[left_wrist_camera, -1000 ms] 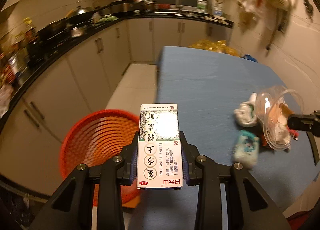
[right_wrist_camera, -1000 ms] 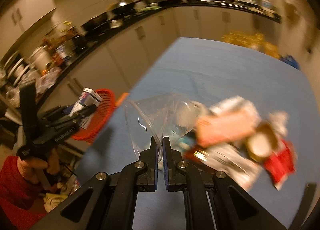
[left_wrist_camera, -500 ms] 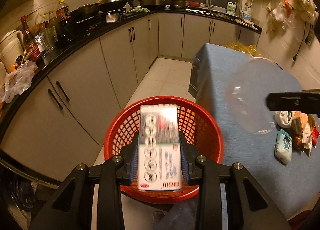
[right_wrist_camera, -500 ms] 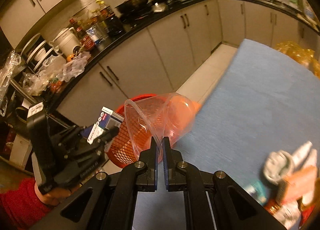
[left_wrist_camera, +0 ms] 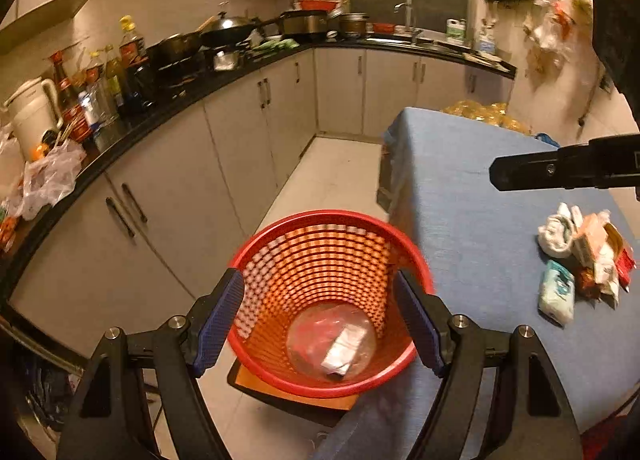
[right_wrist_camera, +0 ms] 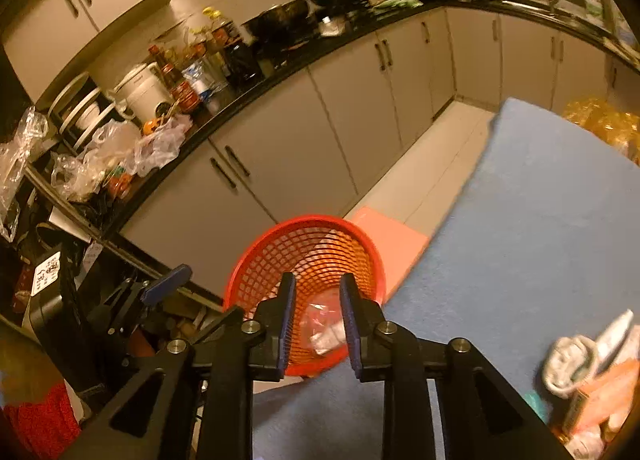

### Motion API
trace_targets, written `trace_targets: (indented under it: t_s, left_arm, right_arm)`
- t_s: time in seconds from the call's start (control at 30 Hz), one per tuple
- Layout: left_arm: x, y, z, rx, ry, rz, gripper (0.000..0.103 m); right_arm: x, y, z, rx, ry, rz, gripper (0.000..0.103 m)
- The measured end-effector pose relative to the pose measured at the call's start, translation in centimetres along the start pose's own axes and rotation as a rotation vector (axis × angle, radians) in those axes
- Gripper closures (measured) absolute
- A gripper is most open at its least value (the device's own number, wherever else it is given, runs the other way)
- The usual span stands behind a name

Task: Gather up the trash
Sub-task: 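Move both open tools back over the trash pile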

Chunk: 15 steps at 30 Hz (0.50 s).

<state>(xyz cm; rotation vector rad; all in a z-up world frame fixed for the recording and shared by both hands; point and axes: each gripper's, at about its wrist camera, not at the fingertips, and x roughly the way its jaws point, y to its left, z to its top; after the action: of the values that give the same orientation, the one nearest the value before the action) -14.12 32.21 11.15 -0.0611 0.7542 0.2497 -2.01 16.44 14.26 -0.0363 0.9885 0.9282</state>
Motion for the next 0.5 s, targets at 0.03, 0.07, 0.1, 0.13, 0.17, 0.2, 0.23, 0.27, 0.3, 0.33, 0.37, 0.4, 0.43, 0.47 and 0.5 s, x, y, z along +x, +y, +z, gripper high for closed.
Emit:
trace_targets:
  t_s: [0.03,0.07,0.1,0.13,0.17,0.2,0.23,0.27,0.3,0.33,0.37,0.4,0.43,0.47,0.5]
  left_arm:
    - [-0.1,-0.6,0.0,0.010,0.000,-0.018,0.027]
    - [-0.1,-1.4,0.0,0.022,0.005,-0.041,0.027]
    - [0.0,-2.2,-0.1,0.038,0.009,-0.063,0.027]
    - [0.1,-2.8,-0.1,0.051,0.011,-0.076,0.027]
    - [0.3,-3.7,-0.1,0.069,0.017,-0.093,0.027]
    - [0.4,-4.4,-0.1,0.082,0.022,-0.109,0.027]
    - [0.5,-5.4,-0.2,0.099,0.027,-0.133,0.027]
    - [0.5,-6.3,-0.3,0.113,0.029,-0.150,0.027]
    - [0.5,-7.2,-0.3,0.129,0.030,-0.167,0.027]
    - [0.5,-8.4,-0.3,0.146,0.031,-0.189,0.027]
    - [0.5,-9.4,-0.4,0.161,0.031,-0.211,0.026]
    - [0.5,-10.2,-0.4,0.174,0.032,-0.227,0.026]
    - [0.6,-11.3,-0.5,0.190,0.034,-0.245,0.026]
    - [0.6,-12.4,-0.5,0.208,0.036,-0.264,0.026]
    - [0.6,-13.2,-0.6,0.221,0.037,-0.279,0.026]
  right_arm:
    - [-0.5,-0.4,-0.3,0.009,-0.005,-0.005,0.070]
    - [-1.2,-1.2,-0.9,0.028,-0.013,-0.015,0.069]
    - [-1.9,-2.0,-1.7,0.052,-0.015,-0.028,0.068]
    - [-2.4,-2.8,-2.4,0.071,-0.013,-0.038,0.067]
    - [-3.0,-3.6,-3.2,0.088,-0.012,-0.051,0.067]
    - [-3.5,-4.4,-4.0,0.104,-0.012,-0.069,0.067]
    - [-3.9,-5.0,-4.7,0.116,-0.012,-0.083,0.067]
    - [-4.6,-5.9,-5.7,0.136,-0.012,-0.104,0.067]
    - [-5.2,-6.7,-6.5,0.151,-0.016,-0.116,0.067]
    - [-6.2,-7.5,-7.6,0.170,-0.027,-0.143,0.067]
    - [-6.9,-8.0,-8.2,0.176,-0.036,-0.161,0.067]
    - [-8.0,-8.7,-9.3,0.180,-0.054,-0.201,0.067]
    - [-8.8,-9.2,-9.8,0.182,-0.065,-0.221,0.066]
    - [-10.0,-9.9,-10.8,0.192,-0.086,-0.252,0.064]
    - [-10.8,-10.5,-11.5,0.205,-0.097,-0.273,0.060]
